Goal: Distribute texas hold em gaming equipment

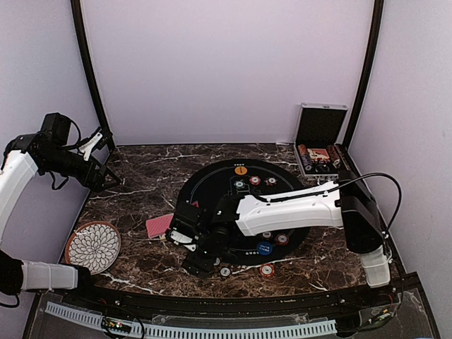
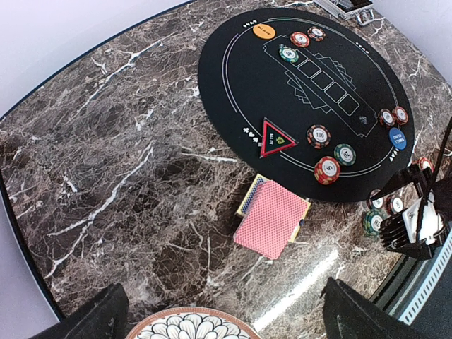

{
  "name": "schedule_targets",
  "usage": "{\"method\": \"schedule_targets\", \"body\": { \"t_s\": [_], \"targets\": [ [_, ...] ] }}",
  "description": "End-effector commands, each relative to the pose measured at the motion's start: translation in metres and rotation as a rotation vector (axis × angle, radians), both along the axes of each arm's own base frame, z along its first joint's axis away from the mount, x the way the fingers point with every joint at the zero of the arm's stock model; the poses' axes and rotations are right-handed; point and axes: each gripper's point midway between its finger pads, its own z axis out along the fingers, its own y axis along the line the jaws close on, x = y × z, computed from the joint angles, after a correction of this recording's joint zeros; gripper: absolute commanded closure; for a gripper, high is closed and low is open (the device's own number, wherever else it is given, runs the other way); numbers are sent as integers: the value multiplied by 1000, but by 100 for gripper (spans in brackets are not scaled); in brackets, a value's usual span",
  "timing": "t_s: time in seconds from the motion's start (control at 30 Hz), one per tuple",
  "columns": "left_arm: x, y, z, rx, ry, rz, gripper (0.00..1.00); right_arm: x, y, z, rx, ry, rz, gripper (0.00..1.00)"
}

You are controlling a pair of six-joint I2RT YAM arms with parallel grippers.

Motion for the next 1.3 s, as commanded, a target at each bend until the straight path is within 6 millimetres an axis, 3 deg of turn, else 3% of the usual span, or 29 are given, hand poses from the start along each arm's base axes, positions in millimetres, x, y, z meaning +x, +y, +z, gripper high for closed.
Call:
{"method": "schedule_targets", "body": {
  "t_s": [0.0,0.37,0.67,0.97,1.27],
  "targets": [
    [-9,-2,3,-10,3,-14,1,-6,2,-11,-24,10,34,14],
    [-8,-1,3,-6,3,-11,1,-9,-1,-29,-64,31,47,16],
    [-8,-1,2,-7,4,-9,1,-6,2,-28,-59,17,43,22],
    [-8,0,2,-3,1,-7,1,-6,2,-27,-61,19,43,37],
    [-8,-1,2,-4,0,-7,1,-4,-1,-32,-76,9,38,38]
  ]
}}
